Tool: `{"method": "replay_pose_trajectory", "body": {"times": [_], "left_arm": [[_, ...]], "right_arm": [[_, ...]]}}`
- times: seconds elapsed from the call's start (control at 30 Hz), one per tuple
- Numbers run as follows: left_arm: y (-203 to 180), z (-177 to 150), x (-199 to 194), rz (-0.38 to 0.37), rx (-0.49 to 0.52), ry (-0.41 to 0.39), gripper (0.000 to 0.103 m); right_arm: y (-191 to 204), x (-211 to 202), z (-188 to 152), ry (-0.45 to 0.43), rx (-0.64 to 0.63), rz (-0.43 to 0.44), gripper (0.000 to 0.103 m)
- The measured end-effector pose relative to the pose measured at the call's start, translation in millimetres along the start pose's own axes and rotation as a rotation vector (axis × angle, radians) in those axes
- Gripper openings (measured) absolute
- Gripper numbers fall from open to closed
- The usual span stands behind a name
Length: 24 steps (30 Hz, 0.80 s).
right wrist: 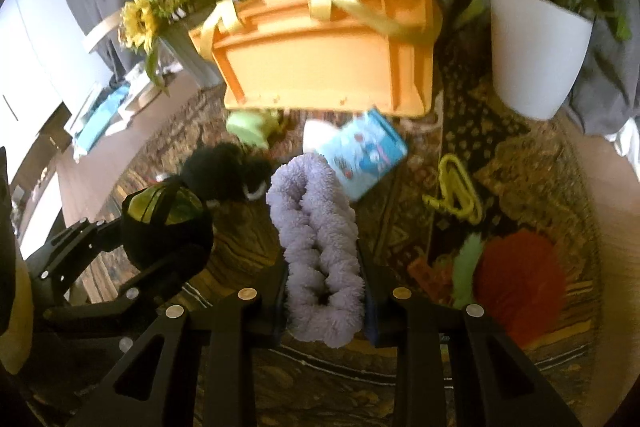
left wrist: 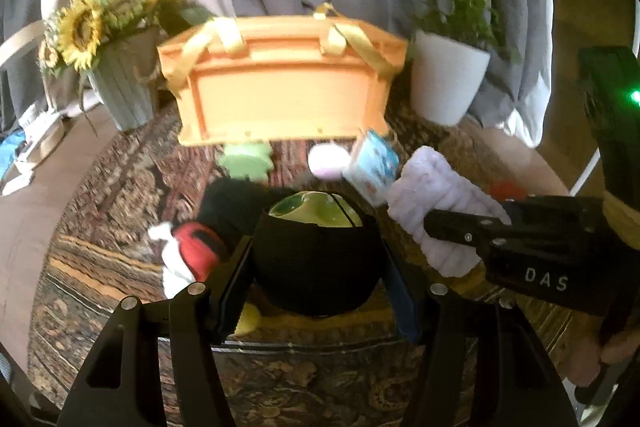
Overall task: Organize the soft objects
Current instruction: 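Carry both held toys over the orange crate and release them inside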
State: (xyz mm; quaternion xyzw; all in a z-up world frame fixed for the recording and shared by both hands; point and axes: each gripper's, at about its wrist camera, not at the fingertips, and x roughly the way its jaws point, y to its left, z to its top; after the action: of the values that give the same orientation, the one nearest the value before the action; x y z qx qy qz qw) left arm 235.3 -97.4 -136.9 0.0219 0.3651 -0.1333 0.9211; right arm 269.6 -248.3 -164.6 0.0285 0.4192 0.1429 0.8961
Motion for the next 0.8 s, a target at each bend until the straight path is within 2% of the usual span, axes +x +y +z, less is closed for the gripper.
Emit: {"method": "replay_pose_trajectory", "body": {"times": [0.33, 0.8], "left_arm": [[21, 43, -34, 0.018, -0.007, -0.116, 0.061], [54, 100, -61, 0.002, 0.080, -0.262, 0.061]], "right_arm": [[22, -37, 35, -0.143, 0.014, -0.035, 0.030], [56, -60, 82, -0.301, 0.056, -0.080, 0.030]]}}
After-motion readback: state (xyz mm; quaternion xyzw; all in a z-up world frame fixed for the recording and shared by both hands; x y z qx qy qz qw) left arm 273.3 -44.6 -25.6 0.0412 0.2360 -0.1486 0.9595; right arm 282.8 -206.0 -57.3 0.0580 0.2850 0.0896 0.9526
